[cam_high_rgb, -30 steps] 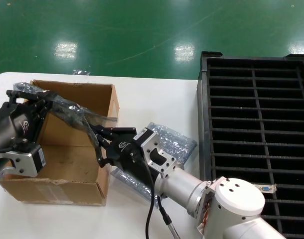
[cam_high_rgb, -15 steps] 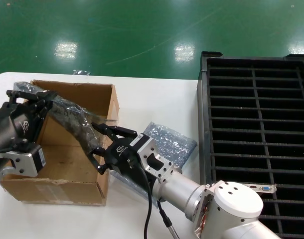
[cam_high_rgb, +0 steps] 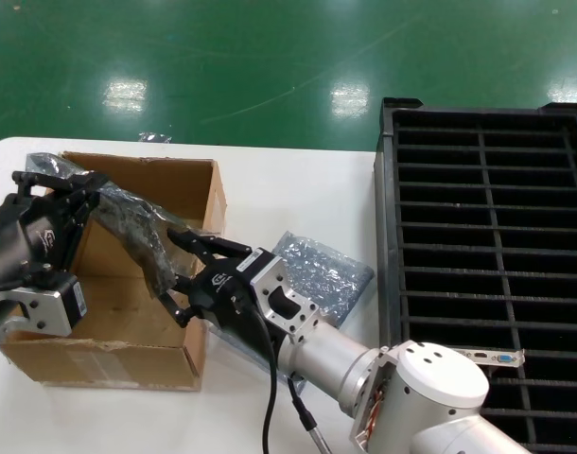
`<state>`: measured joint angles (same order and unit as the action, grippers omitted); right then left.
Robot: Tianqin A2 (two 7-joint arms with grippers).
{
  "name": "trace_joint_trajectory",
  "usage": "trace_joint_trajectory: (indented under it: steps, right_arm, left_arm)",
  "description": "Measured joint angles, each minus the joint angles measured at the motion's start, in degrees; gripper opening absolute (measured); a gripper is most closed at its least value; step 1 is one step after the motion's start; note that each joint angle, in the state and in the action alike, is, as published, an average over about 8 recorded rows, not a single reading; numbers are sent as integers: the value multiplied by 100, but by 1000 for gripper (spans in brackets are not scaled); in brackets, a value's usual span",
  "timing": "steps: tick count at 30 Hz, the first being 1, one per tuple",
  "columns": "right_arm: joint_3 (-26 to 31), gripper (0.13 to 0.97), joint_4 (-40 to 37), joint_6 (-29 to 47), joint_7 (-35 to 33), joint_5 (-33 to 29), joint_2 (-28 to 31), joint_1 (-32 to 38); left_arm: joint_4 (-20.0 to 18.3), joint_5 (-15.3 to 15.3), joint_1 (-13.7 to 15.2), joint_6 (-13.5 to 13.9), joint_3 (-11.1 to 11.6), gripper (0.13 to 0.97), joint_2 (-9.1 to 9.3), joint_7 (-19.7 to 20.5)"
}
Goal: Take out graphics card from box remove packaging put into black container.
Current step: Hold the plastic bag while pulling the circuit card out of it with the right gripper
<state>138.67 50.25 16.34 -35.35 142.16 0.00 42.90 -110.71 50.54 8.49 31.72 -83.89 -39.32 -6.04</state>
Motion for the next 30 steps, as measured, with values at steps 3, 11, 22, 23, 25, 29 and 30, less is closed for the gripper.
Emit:
trace_joint_trajectory:
  steps: [3, 11, 22, 23, 25, 29, 30]
  right_arm:
    - [68, 315, 17, -55, -57, 127, 0, 8]
    - [276, 266, -27, -168, -368, 634, 0, 74]
    - [-7, 193, 153, -157, -242, 347, 72, -48]
    - [-59, 189, 240, -157, -142, 217, 111, -87]
    - [-135, 185, 457, -168, 86, -40, 224, -167]
    - [-171, 185, 1082, -241, 658, -559, 604, -328]
    - [-154, 185, 1262, -267, 817, -682, 729, -366]
  left_arm:
    - [0, 0, 0, 0, 0, 139, 0, 0]
    - [0, 0, 0, 0, 0, 139, 0, 0]
    - [0, 0, 0, 0, 0, 139, 0, 0]
    - [0, 0, 0, 0, 0, 139, 0, 0]
    - [0, 0, 0, 0, 0, 139, 0, 0]
    - [0, 0, 0, 0, 0, 139, 0, 0]
    - [0, 0, 0, 0, 0, 139, 0, 0]
